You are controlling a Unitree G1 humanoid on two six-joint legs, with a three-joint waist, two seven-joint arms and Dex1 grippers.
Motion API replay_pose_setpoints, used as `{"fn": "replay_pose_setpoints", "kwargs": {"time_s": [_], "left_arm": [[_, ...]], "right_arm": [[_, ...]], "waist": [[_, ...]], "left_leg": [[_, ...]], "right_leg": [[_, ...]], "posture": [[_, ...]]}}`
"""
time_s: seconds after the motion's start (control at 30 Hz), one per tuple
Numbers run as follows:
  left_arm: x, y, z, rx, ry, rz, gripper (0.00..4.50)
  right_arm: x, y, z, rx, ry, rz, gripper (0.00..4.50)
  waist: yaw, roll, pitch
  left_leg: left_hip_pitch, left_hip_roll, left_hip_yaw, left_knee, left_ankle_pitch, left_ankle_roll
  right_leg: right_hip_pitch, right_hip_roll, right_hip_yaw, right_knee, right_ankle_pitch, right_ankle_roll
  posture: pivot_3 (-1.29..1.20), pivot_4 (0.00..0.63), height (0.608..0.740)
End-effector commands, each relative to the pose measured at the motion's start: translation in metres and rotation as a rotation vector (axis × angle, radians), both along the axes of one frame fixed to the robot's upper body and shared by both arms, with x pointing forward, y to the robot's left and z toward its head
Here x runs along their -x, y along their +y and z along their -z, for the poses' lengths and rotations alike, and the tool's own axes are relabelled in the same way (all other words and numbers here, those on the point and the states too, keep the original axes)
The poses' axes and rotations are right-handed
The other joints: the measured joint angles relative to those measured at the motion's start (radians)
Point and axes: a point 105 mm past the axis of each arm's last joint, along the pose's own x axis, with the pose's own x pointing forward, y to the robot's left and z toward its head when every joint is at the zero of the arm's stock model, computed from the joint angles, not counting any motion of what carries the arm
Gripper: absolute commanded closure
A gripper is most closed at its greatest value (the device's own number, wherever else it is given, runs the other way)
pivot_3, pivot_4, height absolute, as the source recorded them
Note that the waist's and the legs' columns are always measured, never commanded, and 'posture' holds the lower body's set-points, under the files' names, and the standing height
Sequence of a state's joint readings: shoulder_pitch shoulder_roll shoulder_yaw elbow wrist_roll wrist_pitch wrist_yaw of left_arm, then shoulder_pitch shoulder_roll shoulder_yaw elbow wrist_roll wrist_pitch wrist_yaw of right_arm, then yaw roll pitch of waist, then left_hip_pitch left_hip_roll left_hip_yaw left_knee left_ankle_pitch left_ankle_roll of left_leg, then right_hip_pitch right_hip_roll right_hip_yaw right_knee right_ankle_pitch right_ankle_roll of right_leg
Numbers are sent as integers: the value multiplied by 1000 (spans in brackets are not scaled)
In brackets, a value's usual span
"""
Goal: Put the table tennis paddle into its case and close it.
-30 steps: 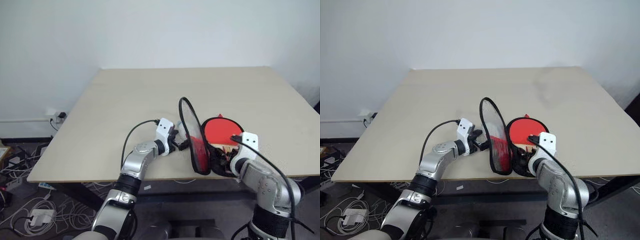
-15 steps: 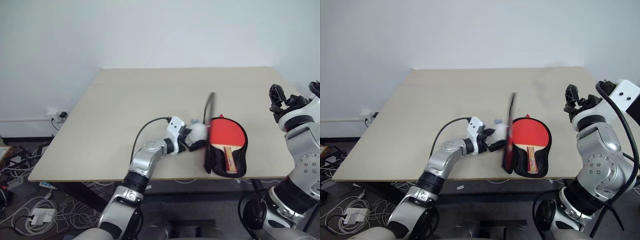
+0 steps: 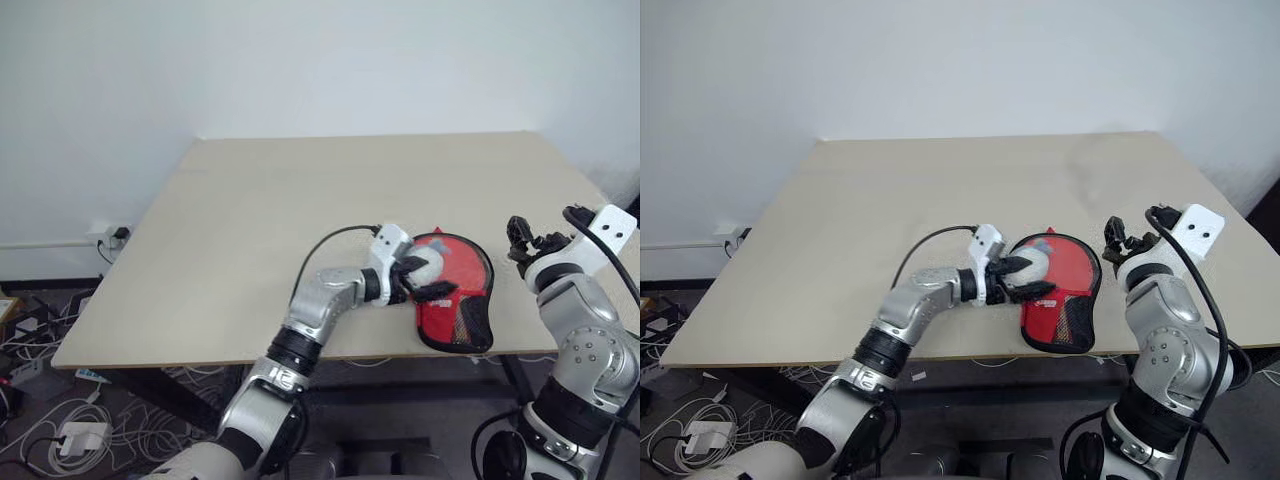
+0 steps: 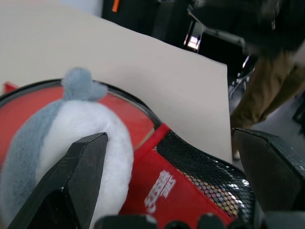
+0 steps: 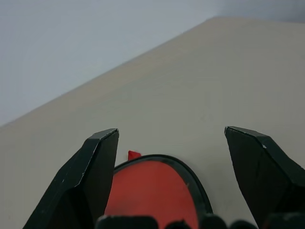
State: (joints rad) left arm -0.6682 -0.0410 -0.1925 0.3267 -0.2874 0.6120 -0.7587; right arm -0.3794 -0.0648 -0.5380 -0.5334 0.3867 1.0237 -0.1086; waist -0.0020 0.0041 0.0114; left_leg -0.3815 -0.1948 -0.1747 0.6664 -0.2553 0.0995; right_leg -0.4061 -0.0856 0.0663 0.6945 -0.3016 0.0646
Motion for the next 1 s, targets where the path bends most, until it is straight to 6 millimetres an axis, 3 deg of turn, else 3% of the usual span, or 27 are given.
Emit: {"fn": "replay_pose_setpoints", "kwargs": {"time_s": [0.03,0.2,0.37,0.47,0.6,0.77,0.9,1.0], "left_arm": [[-5,17,-24,-11,-55,-14,0],[1,41,-46,35,-14,7,0],[29,43,-56,75,140,138,0],[39,40,-38,17,276,168,0],[33,32,-14,-24,469,96,0],[26,21,13,-92,579,34,0],[33,5,24,-110,667,74,0],[35,-9,29,-99,731,82,0]], "right_arm": [[-1,0,-10,16,-47,7,662],[-5,2,-7,12,-44,0,662],[-9,9,-2,3,-38,-22,662],[-10,13,0,-2,-38,-30,662],[-11,15,1,-10,-41,-30,662],[-11,21,4,-6,-38,-89,662],[-7,24,10,142,32,-239,662],[10,19,21,214,88,-428,662]], "waist": [[0,0,0],[2,0,0],[1,0,0],[0,0,0],[2,0,0],[2,0,0],[5,0,0],[11,-1,1]], "left_leg": [[0,0,0,0,0,0],[0,-1,0,0,0,0],[1,-1,-1,0,0,0],[1,-1,0,0,0,0],[3,-1,-1,0,0,-1],[3,-1,0,0,0,-1],[2,-2,0,0,-1,-3],[1,-2,-1,1,-1,-3]], "right_leg": [[0,0,0,0,0,0],[1,0,-1,0,0,0],[1,1,-1,0,0,0],[1,1,-1,0,0,0],[2,1,-1,0,0,0],[2,1,-1,0,0,0],[2,0,-1,0,0,0],[3,-1,-2,-1,0,0]], "posture": [[0,0,716],[0,0,716],[0,0,716],[0,0,716],[0,0,716],[0,0,716],[0,0,716],[0,0,716]]}}
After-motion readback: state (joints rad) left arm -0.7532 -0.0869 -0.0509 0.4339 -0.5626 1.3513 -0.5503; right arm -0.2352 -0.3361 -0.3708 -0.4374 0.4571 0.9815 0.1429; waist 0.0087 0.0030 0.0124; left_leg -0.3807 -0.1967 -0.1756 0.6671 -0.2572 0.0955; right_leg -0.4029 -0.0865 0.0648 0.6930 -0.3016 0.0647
